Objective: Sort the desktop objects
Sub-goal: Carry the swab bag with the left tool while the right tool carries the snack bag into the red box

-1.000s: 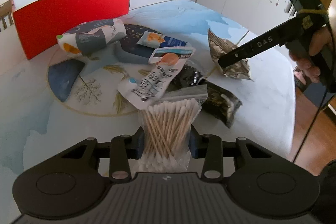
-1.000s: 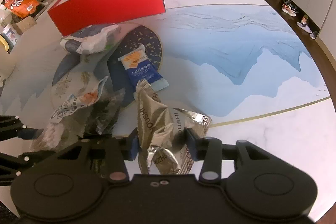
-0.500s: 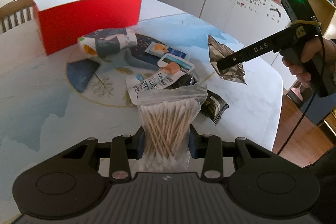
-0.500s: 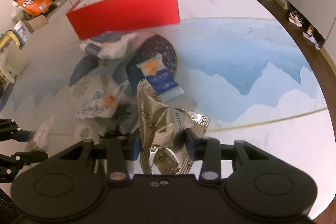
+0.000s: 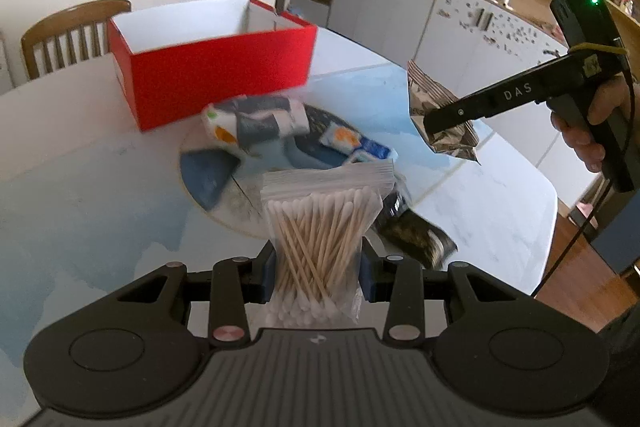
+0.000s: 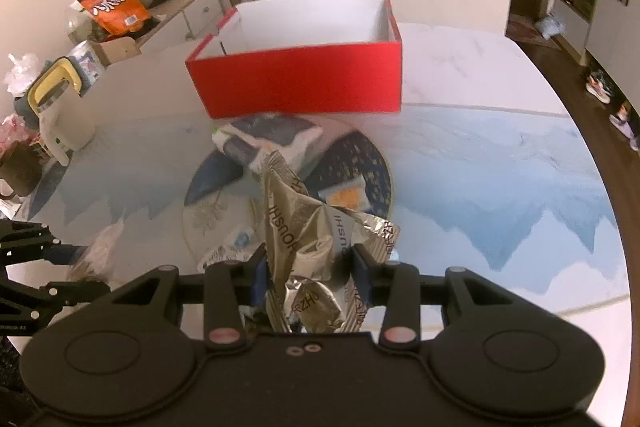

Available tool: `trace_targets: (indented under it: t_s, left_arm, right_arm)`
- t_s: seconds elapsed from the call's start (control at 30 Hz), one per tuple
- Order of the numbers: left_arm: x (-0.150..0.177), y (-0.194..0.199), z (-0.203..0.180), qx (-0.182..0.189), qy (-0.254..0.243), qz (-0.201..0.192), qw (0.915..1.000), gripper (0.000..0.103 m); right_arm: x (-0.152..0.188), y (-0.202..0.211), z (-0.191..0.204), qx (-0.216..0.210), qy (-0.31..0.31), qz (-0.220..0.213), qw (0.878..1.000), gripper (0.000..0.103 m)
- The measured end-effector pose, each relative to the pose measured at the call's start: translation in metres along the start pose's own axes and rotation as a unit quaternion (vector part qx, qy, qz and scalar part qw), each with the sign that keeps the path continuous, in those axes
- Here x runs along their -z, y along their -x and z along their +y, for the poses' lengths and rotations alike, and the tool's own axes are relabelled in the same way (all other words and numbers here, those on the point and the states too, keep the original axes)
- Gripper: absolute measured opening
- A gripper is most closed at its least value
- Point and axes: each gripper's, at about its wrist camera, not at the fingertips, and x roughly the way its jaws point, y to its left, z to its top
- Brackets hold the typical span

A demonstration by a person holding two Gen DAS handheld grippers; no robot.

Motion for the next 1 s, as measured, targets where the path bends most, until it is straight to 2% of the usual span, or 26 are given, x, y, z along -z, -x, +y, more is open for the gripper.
trace_targets:
  t_s: [0.4,1.0]
  left_arm:
    - [-0.047,-0.015,0.013,-0.037,0.026,-0.022,0.9987,0.038]
    - [-0.134,-0.034,0.034,-0.076,0.023,-0.072,0.9942,0.038]
  right_arm:
    - [-0.06,0.0,-0.016,-0.02,0.045,-0.017,0.999,0.04]
    - [-0.147,-0.012,-0.023,-0.041,0.095,-0.054,0.993,0.04]
